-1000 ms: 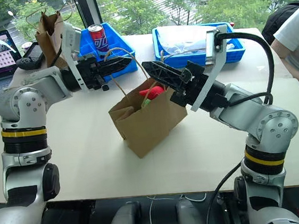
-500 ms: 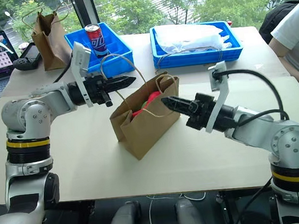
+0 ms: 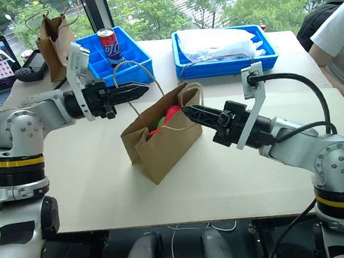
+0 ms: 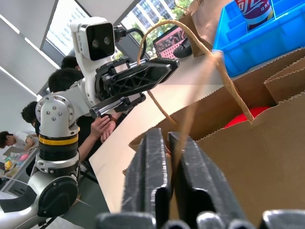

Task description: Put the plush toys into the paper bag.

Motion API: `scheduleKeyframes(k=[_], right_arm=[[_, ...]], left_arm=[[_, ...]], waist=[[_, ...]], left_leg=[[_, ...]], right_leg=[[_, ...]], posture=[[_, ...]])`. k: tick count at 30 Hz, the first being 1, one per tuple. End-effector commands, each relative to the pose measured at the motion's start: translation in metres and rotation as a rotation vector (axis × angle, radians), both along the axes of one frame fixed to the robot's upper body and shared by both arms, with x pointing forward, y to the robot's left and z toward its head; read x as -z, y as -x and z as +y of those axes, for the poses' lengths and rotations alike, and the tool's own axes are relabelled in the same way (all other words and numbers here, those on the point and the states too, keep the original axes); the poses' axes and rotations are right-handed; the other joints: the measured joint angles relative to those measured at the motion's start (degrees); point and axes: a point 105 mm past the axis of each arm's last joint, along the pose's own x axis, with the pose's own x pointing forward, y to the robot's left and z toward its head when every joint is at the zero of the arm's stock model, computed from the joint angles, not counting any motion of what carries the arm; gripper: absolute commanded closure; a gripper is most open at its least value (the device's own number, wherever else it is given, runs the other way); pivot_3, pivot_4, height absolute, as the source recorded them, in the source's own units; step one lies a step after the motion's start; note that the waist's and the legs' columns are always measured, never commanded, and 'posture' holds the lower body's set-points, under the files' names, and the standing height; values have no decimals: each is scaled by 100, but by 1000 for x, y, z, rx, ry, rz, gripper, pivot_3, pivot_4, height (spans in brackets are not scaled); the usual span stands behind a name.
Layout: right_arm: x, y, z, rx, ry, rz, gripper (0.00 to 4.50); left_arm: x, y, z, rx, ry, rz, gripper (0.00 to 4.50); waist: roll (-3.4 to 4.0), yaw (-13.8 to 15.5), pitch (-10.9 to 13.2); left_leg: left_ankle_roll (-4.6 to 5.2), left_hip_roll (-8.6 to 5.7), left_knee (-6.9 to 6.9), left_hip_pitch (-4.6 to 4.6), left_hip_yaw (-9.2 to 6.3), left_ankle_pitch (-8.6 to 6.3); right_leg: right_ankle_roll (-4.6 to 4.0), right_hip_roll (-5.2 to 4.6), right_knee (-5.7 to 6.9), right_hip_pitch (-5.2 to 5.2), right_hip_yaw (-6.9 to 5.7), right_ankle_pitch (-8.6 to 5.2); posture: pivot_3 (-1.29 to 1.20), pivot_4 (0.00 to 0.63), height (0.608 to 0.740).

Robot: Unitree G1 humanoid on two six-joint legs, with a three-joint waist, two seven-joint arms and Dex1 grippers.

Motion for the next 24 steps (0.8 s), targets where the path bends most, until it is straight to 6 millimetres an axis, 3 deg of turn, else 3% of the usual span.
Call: scheduleKeyframes(k=[1,6,8,11,13,15,17,20,22,24], right_arm=[[-18,4,-10,7,-24,-64,2275],[-40,6,-36,58,-55,-122,505],[-52,6,-51,106,-65,-162,24],[-65,10,-77,173,-89,-208,24],[-59,10,-93,233,-26,-213,24],[-37,13,-94,237,111,-192,24],[-20,14,-89,220,179,-177,24],[29,16,-63,134,365,-142,659],[53,18,-46,75,439,-156,1397],[65,18,-28,22,475,-201,2110]], left_arm=[[-12,14,13,50,12,-59,1783],[-15,22,47,46,23,-107,2],[-10,23,61,15,1,-112,0],[6,29,73,2,-64,-127,0],[24,38,74,28,-131,-141,0],[35,45,70,45,-137,-134,0],[36,48,65,45,-97,-132,0],[52,47,54,-3,-79,-144,0],[59,50,47,-4,-77,-143,0],[60,53,38,-1,-51,-144,0]], waist=[[0,4,0],[0,11,0],[0,9,0],[0,14,0],[0,31,0],[-1,50,0],[-3,66,0],[-1,70,-2],[-4,30,-4],[-4,-1,-4]], left_leg=[[0,0,0,0,0,0],[0,0,0,0,0,0],[0,2,0,0,0,0],[0,1,0,2,1,0],[0,1,0,3,3,0],[0,2,-1,2,4,0],[0,4,0,1,4,0],[7,5,2,2,6,5],[7,9,2,18,8,5],[7,18,1,15,9,5]], right_leg=[[0,0,0,1,-1,0],[-1,-1,-1,1,-1,0],[-1,0,-1,0,-2,0],[-1,-1,-3,3,-2,0],[-2,-4,-5,6,-2,0],[-2,-6,-10,8,-2,0],[-4,-5,-9,6,-4,1],[-3,-5,-8,5,-2,2],[-1,-2,-7,16,-1,0],[-1,7,-7,8,0,1]], posture=[[0,150,685],[0,150,685],[0,150,685],[0,150,685],[0,150,685],[0,150,685],[0,150,685],[0,150,685],[0,150,685],[0,150,685]])
